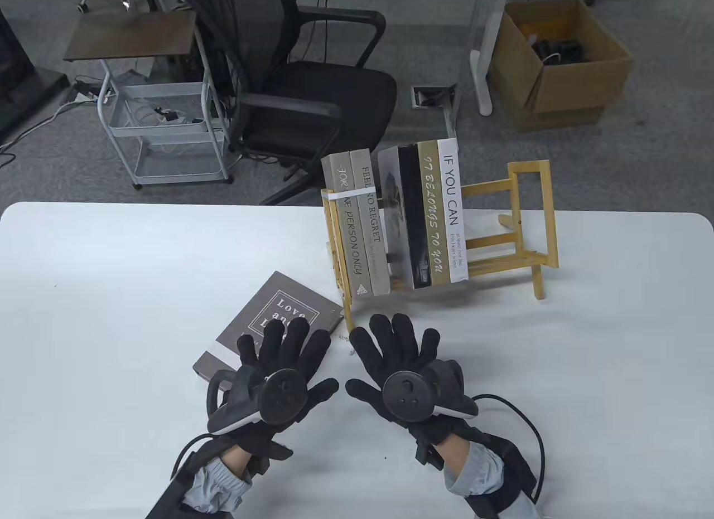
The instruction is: Push a thick book into a tightly packed book rack slot
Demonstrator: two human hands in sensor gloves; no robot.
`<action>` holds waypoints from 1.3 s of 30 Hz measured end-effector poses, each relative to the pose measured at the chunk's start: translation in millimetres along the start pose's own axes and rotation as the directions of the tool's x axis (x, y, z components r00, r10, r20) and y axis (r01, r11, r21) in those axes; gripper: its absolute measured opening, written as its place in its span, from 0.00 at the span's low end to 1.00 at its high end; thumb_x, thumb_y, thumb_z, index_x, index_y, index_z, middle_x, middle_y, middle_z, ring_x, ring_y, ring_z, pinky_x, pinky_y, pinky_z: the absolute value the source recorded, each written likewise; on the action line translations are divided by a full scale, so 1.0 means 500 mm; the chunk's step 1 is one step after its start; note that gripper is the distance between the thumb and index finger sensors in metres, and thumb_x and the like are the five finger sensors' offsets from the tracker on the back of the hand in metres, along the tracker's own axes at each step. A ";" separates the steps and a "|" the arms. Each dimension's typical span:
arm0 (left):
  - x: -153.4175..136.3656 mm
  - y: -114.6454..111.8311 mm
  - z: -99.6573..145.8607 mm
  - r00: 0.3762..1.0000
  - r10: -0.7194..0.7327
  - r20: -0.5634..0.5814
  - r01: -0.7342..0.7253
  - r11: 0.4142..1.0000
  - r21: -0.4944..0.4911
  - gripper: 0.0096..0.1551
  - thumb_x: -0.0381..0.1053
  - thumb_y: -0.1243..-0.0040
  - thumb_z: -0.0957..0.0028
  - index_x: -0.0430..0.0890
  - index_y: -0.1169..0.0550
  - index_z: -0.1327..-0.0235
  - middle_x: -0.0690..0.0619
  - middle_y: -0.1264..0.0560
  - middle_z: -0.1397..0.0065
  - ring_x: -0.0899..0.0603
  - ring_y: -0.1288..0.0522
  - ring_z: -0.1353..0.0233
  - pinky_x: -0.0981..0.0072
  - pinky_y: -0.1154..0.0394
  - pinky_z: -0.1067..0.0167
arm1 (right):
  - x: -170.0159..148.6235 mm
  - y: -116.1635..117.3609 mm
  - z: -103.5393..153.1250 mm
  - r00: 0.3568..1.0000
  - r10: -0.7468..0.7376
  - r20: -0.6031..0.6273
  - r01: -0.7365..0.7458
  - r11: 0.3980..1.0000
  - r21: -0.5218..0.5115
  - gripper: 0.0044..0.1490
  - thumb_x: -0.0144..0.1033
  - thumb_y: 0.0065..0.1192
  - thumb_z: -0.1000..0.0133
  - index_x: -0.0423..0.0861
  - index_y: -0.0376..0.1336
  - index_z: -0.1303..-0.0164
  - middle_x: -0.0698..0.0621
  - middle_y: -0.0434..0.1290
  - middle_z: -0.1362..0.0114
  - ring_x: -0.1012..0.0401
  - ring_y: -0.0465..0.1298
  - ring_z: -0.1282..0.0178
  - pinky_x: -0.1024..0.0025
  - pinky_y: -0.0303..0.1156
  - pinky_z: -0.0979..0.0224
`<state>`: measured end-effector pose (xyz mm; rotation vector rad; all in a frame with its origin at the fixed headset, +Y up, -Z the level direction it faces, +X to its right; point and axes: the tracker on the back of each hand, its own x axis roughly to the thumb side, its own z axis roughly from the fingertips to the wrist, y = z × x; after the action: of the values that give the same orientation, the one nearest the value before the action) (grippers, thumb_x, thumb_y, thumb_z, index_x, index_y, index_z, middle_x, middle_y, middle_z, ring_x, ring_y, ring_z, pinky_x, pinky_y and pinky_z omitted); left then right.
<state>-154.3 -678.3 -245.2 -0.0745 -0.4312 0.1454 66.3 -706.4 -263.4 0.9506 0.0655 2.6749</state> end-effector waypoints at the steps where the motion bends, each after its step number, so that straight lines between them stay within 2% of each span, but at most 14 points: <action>1: 0.000 -0.001 0.000 1.000 0.002 0.001 -0.002 1.000 0.001 0.46 0.74 0.62 0.31 0.54 0.54 0.06 0.37 0.56 0.05 0.20 0.56 0.11 0.13 0.58 0.27 | 0.001 0.000 0.000 1.000 0.000 0.000 0.000 1.000 0.001 0.51 0.57 0.34 0.30 0.38 0.29 0.08 0.25 0.26 0.11 0.22 0.28 0.20 0.16 0.23 0.40; 11: -0.007 0.003 -0.001 1.000 0.010 -0.007 -0.010 1.000 0.011 0.46 0.74 0.61 0.31 0.54 0.54 0.06 0.37 0.56 0.05 0.20 0.56 0.11 0.13 0.59 0.27 | 0.001 -0.002 0.001 1.000 -0.002 0.002 0.002 1.000 -0.008 0.51 0.57 0.34 0.30 0.38 0.29 0.08 0.24 0.26 0.11 0.22 0.28 0.20 0.16 0.23 0.40; 15: -0.043 0.019 -0.011 0.997 0.044 -0.057 -0.044 0.999 0.002 0.47 0.74 0.60 0.31 0.55 0.54 0.06 0.37 0.57 0.05 0.20 0.56 0.11 0.13 0.58 0.27 | 0.001 -0.007 0.002 1.000 -0.007 0.000 0.007 1.000 -0.015 0.51 0.57 0.34 0.30 0.38 0.29 0.08 0.24 0.26 0.11 0.22 0.28 0.20 0.16 0.23 0.40; 20: -0.132 0.055 -0.070 0.986 0.070 -0.154 -0.073 0.997 -0.013 0.46 0.73 0.58 0.31 0.55 0.53 0.07 0.38 0.54 0.05 0.21 0.54 0.11 0.14 0.57 0.26 | 0.001 -0.009 0.003 1.000 -0.006 -0.001 0.006 1.000 -0.016 0.51 0.57 0.34 0.30 0.38 0.29 0.08 0.24 0.26 0.11 0.22 0.28 0.20 0.16 0.23 0.40; 25: -0.225 0.067 -0.172 0.960 0.109 -0.256 -0.140 0.985 -0.104 0.40 0.67 0.57 0.28 0.56 0.50 0.08 0.40 0.52 0.05 0.23 0.53 0.11 0.15 0.56 0.25 | -0.003 -0.012 0.004 1.000 -0.014 -0.007 0.014 1.000 -0.017 0.51 0.57 0.34 0.30 0.38 0.29 0.08 0.24 0.26 0.11 0.22 0.27 0.20 0.16 0.23 0.40; 29: -0.276 0.036 -0.255 0.935 0.133 -0.330 -0.204 0.960 -0.192 0.35 0.62 0.56 0.26 0.58 0.48 0.09 0.42 0.50 0.06 0.24 0.52 0.11 0.16 0.56 0.25 | -0.008 -0.014 0.005 1.000 -0.022 -0.011 0.022 1.000 -0.022 0.51 0.57 0.34 0.30 0.38 0.29 0.08 0.24 0.26 0.11 0.22 0.28 0.20 0.16 0.23 0.40; 31: -0.300 0.002 -0.305 0.916 0.143 -0.374 -0.250 0.934 -0.255 0.33 0.59 0.57 0.26 0.59 0.47 0.09 0.42 0.50 0.06 0.24 0.53 0.11 0.16 0.56 0.25 | -0.008 -0.015 0.005 1.000 -0.023 -0.012 0.023 0.999 -0.026 0.51 0.57 0.34 0.30 0.38 0.29 0.08 0.24 0.26 0.11 0.22 0.28 0.20 0.17 0.23 0.40; 36: -0.347 -0.073 -0.383 0.870 0.069 -0.489 -0.269 0.896 -0.352 0.30 0.55 0.58 0.25 0.62 0.46 0.11 0.42 0.51 0.06 0.24 0.54 0.11 0.15 0.58 0.25 | -0.010 -0.017 0.007 1.000 -0.015 -0.013 0.015 0.999 -0.036 0.51 0.57 0.35 0.30 0.38 0.30 0.08 0.24 0.26 0.11 0.22 0.28 0.20 0.17 0.23 0.40; 39: -0.365 -0.104 -0.407 0.855 0.071 -0.513 -0.302 0.874 -0.381 0.29 0.54 0.59 0.25 0.63 0.46 0.11 0.41 0.51 0.06 0.23 0.55 0.11 0.15 0.58 0.25 | -0.011 -0.020 0.008 1.000 -0.012 -0.017 0.011 0.999 -0.041 0.51 0.57 0.35 0.30 0.38 0.30 0.08 0.24 0.26 0.11 0.22 0.27 0.20 0.17 0.23 0.40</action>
<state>-225.8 -766.5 -499.1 -0.6072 0.0622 0.2160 75.6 -698.7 -265.1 0.9118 0.0200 2.6635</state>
